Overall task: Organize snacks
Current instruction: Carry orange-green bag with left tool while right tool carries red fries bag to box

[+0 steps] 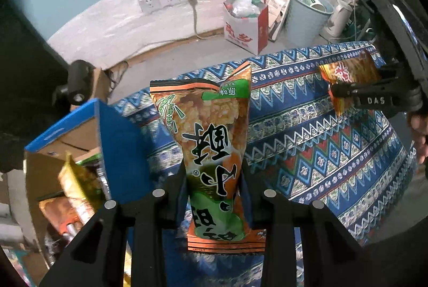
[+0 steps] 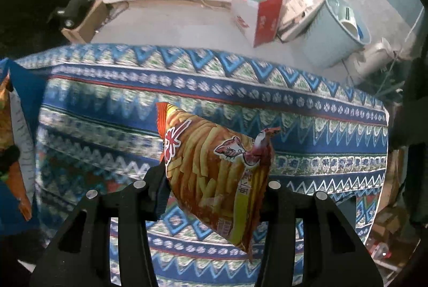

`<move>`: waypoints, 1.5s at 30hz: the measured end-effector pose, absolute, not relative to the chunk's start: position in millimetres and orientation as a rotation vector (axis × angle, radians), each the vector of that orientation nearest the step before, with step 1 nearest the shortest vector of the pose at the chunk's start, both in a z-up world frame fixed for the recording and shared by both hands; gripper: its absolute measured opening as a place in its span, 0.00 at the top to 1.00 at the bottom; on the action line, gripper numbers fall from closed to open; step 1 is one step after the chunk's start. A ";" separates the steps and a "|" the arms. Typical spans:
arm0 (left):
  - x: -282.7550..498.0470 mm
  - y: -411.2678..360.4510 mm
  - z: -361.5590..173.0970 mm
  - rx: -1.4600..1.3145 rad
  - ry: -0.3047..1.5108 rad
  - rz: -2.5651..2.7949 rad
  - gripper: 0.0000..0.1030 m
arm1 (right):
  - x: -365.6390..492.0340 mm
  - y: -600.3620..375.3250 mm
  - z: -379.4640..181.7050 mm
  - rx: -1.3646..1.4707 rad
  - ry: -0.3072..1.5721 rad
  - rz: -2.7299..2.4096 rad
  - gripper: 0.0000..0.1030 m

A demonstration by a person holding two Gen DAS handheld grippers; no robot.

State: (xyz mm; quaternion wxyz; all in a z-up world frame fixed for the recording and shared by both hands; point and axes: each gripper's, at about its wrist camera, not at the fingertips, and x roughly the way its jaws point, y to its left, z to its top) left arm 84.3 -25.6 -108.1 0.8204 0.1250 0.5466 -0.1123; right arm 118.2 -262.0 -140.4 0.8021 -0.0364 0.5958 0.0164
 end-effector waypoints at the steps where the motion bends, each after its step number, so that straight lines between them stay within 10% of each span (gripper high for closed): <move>1: 80.6 -21.2 -103.3 0.264 1.154 -0.236 0.67 | 117.3 -259.8 -137.6 -0.073 1.271 0.041 0.56; 45: 25.9 148.4 -5.5 0.031 0.893 -0.068 0.70 | 100.8 -9.6 -43.0 -0.201 1.097 0.426 0.56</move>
